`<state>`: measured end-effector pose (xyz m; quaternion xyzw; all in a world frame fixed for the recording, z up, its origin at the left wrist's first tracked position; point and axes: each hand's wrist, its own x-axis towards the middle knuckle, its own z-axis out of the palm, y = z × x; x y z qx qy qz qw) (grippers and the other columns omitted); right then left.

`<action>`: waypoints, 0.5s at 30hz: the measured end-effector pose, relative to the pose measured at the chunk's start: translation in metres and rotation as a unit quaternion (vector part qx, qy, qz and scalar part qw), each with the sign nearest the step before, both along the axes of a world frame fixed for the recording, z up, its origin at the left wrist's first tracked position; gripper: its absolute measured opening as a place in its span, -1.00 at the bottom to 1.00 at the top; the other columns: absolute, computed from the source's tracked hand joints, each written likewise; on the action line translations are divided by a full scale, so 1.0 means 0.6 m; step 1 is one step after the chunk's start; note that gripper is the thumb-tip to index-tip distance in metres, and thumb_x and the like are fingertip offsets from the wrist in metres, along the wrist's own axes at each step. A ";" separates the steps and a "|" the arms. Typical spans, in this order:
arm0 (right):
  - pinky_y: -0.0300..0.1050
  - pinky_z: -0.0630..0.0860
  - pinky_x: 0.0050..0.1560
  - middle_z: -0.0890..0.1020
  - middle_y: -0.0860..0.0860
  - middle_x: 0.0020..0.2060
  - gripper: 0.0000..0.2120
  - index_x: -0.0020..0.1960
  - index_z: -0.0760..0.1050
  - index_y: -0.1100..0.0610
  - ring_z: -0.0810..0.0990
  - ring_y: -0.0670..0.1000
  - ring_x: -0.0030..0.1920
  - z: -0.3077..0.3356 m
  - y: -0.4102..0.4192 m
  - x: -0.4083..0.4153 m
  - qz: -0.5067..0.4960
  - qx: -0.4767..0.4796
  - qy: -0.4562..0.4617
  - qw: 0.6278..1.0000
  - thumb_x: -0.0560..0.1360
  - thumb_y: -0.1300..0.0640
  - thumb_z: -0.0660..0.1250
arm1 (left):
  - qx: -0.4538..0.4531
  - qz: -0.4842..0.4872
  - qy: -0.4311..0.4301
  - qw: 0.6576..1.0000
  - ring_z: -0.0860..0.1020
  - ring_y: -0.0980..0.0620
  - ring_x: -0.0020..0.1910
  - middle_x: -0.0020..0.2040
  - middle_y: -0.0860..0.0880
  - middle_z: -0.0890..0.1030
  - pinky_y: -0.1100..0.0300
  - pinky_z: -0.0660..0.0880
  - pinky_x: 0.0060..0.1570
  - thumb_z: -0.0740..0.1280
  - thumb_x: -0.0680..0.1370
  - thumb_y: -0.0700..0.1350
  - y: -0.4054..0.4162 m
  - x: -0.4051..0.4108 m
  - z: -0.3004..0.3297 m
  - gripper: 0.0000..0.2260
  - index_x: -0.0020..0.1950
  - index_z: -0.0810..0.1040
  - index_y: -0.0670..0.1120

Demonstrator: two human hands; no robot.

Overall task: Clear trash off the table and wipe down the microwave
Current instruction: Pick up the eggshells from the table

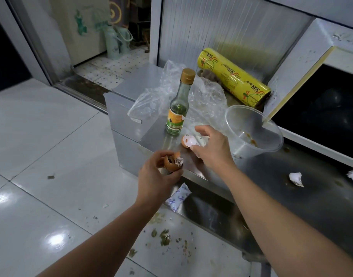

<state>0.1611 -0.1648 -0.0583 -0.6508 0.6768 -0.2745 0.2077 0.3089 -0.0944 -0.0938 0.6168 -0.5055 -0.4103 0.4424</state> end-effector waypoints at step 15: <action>-0.23 0.33 0.03 0.54 0.06 0.09 -0.72 0.09 0.57 0.12 0.47 0.06 0.11 -0.023 0.024 -0.017 -0.038 0.060 0.132 0.989 0.39 0.14 0.46 | 0.001 -0.017 -0.003 1.000 0.51 0.31 -0.04 -0.09 0.24 0.56 0.46 0.34 -0.17 0.54 0.33 -0.13 -0.004 0.010 0.021 -0.64 -0.07 0.48 0.22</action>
